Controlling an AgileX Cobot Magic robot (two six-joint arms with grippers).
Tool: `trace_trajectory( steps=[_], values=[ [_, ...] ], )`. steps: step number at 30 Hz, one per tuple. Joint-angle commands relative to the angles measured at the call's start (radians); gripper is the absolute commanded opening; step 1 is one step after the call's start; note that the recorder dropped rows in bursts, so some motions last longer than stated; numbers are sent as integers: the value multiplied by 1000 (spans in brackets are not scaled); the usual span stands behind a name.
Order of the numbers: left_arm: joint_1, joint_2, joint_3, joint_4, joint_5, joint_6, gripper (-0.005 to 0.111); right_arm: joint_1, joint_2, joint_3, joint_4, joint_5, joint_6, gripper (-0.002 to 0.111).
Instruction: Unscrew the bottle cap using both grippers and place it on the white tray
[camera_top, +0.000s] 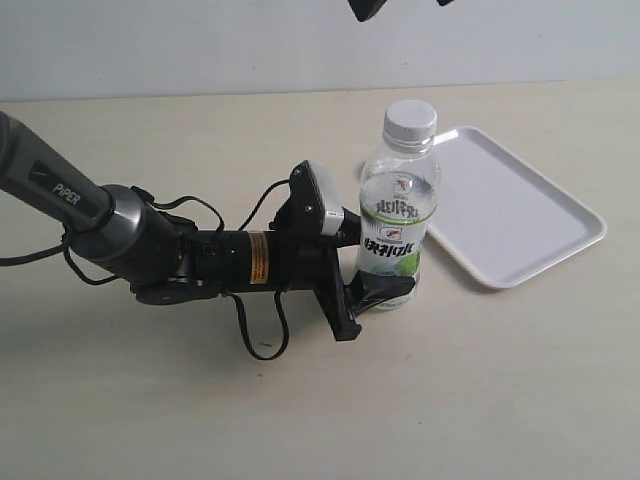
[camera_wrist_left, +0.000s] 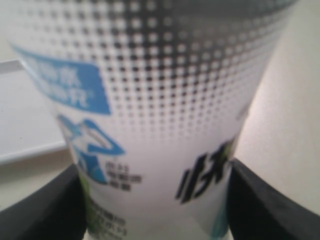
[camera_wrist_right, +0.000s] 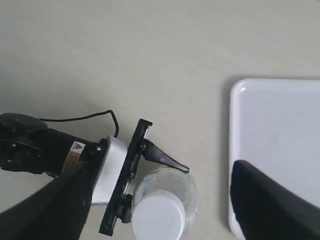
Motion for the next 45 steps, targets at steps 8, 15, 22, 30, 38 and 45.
trace_trajectory(
  steps=[8, 15, 22, 30, 38, 45],
  values=[
    [-2, 2, 2, 31, 52, 9, 0, 2, -84, 85, -115, 3, 20, 73],
    [-2, 2, 2, 31, 52, 9, 0, -24, -134, 85, -279, 3, 91, 73],
    [-2, 2, 2, 31, 52, 9, 0, -43, -138, 96, -383, 3, 158, 71],
    [-2, 2, 2, 31, 52, 9, 0, -112, -140, 258, -364, 3, 161, 69],
    [-2, 2, 2, 31, 52, 9, 0, -123, -140, 284, -180, 3, 88, 71],
    [-2, 2, 2, 31, 52, 9, 0, -121, -140, 240, 67, 3, -23, 75]
  ],
)
